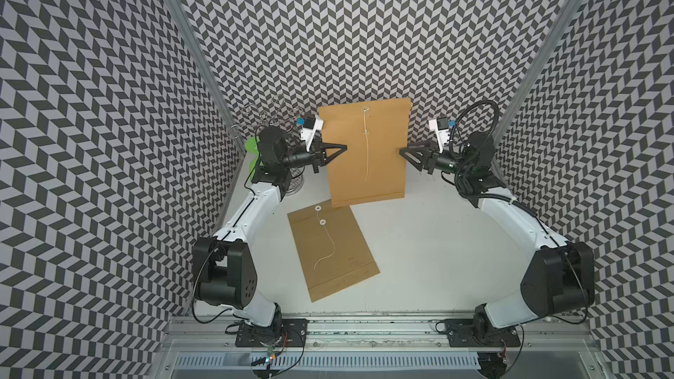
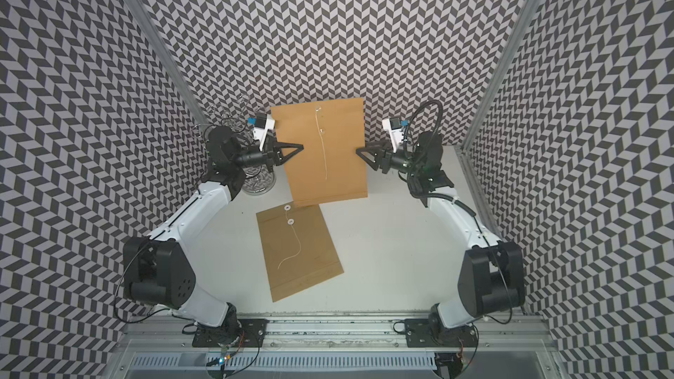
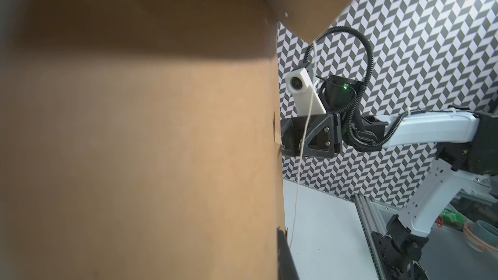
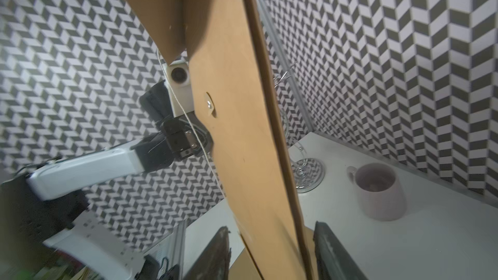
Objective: Close the mouth of the file bag
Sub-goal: Adjust the file bag.
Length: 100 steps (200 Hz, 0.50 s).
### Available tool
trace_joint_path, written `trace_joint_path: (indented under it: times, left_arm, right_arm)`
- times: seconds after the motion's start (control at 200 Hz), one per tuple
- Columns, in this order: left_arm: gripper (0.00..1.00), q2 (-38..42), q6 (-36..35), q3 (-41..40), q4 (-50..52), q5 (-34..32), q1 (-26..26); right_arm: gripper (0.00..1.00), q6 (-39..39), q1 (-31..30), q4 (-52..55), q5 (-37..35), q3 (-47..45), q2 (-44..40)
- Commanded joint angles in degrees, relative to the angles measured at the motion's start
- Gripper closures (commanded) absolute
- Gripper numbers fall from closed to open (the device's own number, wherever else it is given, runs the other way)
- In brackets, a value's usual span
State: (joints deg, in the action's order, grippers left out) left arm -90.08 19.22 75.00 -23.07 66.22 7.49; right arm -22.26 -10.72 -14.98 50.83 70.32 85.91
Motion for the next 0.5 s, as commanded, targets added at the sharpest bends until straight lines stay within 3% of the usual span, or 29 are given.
trace_joint_path:
  times: [0.0, 0.075, 0.23, 0.496]
  left_arm:
    - [1.00, 2.8, 6.8, 0.0, -3.3, -7.6, -1.5]
    - [1.00, 3.1, 8.5, 0.4, -2.0, -10.2, -1.5]
    - [1.00, 4.5, 11.5, 0.1, -1.4, -11.5, -1.1]
    - [1.00, 6.5, 10.7, 2.5, 5.1, -12.1, 1.0]
  right_arm:
    - [0.48, 1.2, -1.5, 5.4, -17.3, -2.5, -6.8]
    - [0.49, 3.6, -5.7, 7.4, -26.3, -4.1, -10.4]
    - [0.52, 8.2, -18.0, 4.0, -31.7, -7.8, -11.0]
    - [0.53, 8.1, -21.5, -6.5, -32.6, -10.4, -7.9]
